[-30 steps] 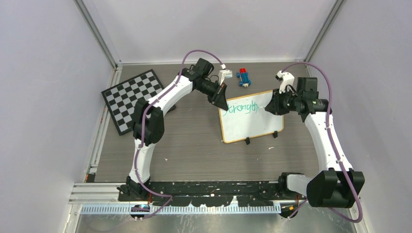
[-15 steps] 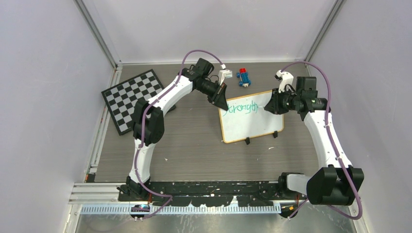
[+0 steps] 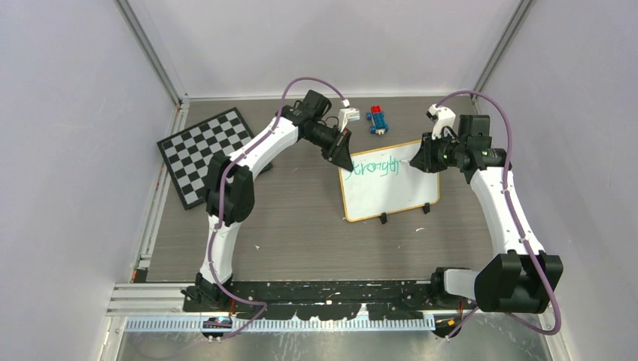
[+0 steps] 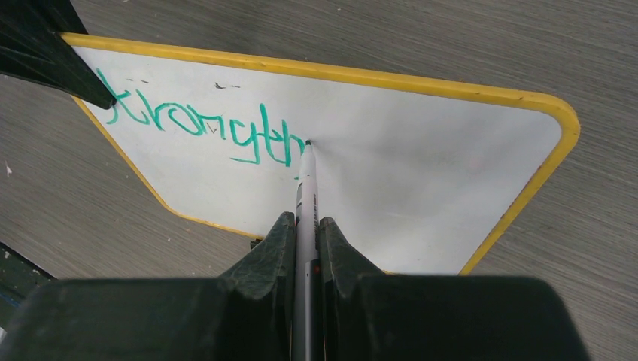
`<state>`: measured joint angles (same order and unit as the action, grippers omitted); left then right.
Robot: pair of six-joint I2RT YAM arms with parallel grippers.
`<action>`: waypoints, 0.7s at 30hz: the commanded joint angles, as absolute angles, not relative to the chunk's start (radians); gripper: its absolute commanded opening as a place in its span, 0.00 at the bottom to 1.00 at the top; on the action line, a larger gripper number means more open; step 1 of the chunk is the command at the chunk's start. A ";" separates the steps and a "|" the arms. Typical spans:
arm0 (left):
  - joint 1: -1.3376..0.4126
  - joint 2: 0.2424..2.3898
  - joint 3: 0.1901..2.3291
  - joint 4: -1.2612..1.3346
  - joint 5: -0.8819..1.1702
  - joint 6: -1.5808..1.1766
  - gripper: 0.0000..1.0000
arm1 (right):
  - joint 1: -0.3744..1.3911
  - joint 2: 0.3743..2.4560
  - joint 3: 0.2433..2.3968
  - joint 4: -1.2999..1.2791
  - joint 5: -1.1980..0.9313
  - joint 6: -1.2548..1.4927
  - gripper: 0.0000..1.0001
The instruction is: Write a sentence on the whiteboard
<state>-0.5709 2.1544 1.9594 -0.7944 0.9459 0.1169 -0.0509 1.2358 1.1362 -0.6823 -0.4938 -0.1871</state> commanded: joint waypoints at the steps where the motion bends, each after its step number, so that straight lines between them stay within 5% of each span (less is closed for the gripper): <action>1: -0.583 2.153 1.985 -0.817 0.909 0.148 0.00 | -0.051 1.248 1.168 -0.638 -0.470 -0.187 0.00; 21: -0.582 2.158 1.987 -0.816 0.907 0.144 0.00 | -0.049 1.225 1.094 -0.666 -0.445 -0.215 0.00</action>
